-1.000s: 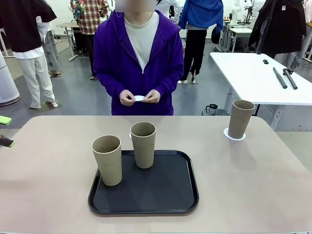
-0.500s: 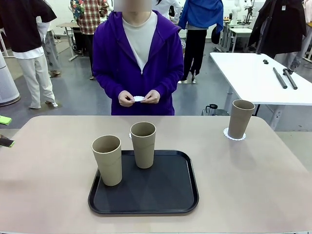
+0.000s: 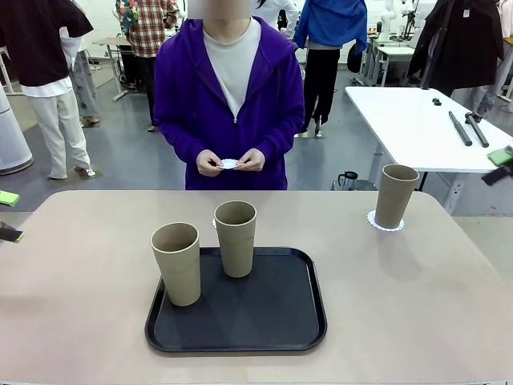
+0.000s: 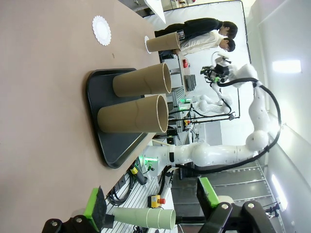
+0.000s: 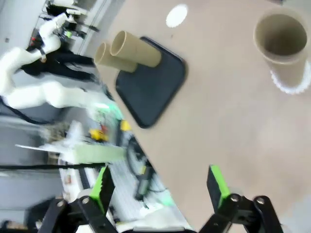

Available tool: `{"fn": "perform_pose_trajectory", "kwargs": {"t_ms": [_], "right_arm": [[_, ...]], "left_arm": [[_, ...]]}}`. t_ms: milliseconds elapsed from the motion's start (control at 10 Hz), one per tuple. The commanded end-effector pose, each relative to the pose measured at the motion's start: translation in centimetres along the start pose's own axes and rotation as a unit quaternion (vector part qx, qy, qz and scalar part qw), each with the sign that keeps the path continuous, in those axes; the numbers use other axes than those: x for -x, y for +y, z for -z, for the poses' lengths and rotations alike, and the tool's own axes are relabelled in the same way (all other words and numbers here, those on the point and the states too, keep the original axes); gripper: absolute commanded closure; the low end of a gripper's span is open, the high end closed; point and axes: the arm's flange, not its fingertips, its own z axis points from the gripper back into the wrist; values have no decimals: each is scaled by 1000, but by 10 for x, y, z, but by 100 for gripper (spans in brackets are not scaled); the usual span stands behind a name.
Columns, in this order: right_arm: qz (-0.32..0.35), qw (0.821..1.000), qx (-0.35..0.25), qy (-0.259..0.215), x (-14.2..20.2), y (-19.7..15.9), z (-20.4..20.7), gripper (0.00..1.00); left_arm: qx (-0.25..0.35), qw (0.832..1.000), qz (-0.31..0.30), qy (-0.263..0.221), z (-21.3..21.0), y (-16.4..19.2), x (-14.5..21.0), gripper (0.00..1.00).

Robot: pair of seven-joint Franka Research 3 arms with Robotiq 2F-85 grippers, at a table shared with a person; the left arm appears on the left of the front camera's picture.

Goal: Place coasters on the table and set cups on them.
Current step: Take one Reusable plastic cup from the Flat Tray and place it on a coaster set by the human.

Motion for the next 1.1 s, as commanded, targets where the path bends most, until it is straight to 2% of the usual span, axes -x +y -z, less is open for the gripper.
{"fn": "perform_pose_trajectory", "kwargs": {"t_ms": [0,100,300,400,700,1000], "right_arm": [[-94,980,172,31,-32,42,38,0],[-138,967,211,34,-56,75,67,0],[-201,941,264,61,-79,110,128,0],[-224,936,264,63,-85,122,156,0],[-254,933,231,109,-88,132,219,0],[-259,937,195,126,-75,128,246,0]], "left_arm": [[6,1000,2,-5,-1,-2,0,0],[6,1000,2,-5,-1,-2,0,0],[6,1000,2,-5,-1,-2,0,0],[6,1000,2,-5,-1,-2,0,0],[6,1000,2,-5,-1,-2,0,0],[6,1000,2,-5,-1,-2,0,0]]}}
